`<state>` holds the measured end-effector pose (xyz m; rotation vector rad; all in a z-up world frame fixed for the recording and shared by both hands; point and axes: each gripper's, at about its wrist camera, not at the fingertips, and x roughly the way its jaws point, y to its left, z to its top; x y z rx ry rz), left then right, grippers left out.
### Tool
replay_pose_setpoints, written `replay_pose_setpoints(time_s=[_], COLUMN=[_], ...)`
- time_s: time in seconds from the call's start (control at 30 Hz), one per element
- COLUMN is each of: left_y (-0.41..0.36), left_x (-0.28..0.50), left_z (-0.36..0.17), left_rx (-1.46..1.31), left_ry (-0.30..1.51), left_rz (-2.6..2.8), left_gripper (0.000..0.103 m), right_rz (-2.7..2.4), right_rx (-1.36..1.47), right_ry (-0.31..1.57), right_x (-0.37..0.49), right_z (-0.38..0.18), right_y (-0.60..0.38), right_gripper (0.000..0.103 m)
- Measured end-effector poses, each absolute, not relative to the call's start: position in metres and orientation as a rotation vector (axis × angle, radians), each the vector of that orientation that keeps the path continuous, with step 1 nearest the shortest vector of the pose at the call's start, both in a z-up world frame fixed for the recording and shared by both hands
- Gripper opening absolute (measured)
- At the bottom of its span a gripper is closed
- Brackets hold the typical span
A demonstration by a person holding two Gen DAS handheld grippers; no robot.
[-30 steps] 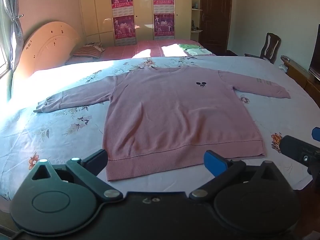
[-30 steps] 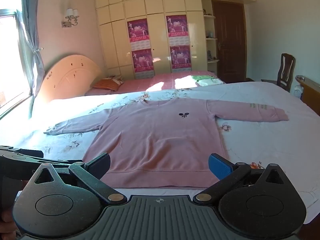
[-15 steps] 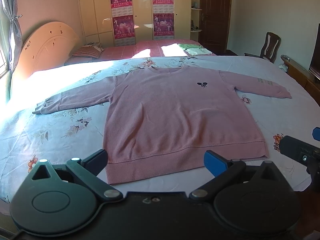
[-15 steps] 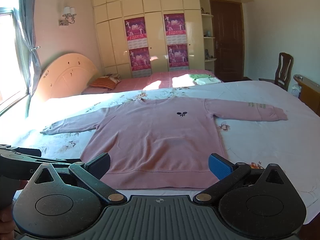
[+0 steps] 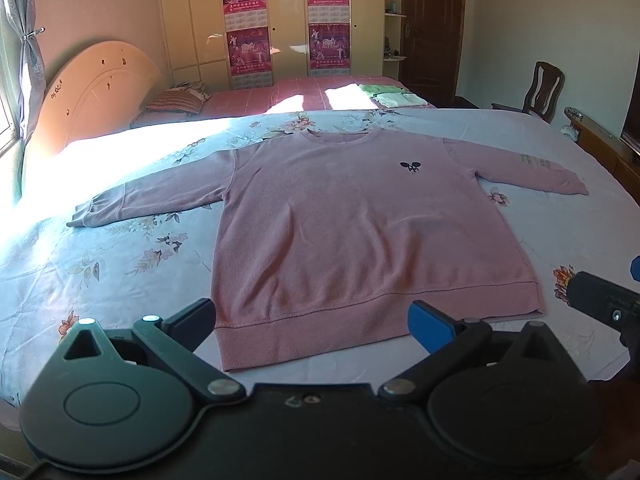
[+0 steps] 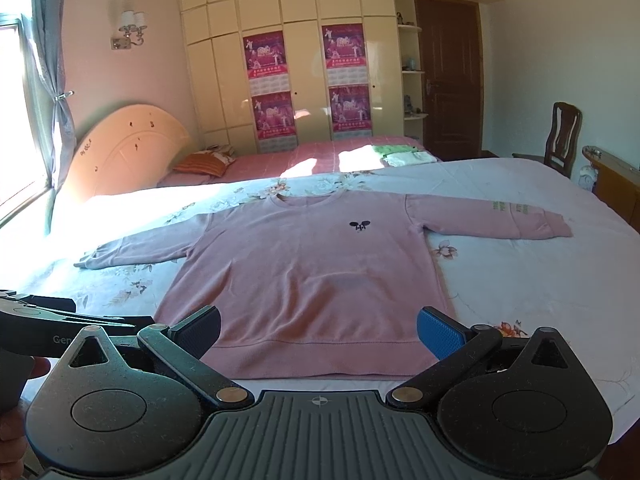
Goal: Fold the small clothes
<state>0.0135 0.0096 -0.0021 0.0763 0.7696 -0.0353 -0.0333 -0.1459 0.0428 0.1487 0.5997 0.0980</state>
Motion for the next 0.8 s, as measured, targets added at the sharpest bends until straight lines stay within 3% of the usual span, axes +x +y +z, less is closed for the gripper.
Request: replay_pose_setpoints(time_s=[0.8], left_y=[0.0133], left_x=[0.0156], left_z=[-0.0013], left_rx=[0.09], left_ry=[0.763], left_rz=[-0.031], left_gripper=[0.103], right_rz=[0.105], right_rx=[0.14], right_ry=[0.609], right_x=[-0.0263], right_z=[0.043], right_y=[-0.1421], right_gripper=[0.103])
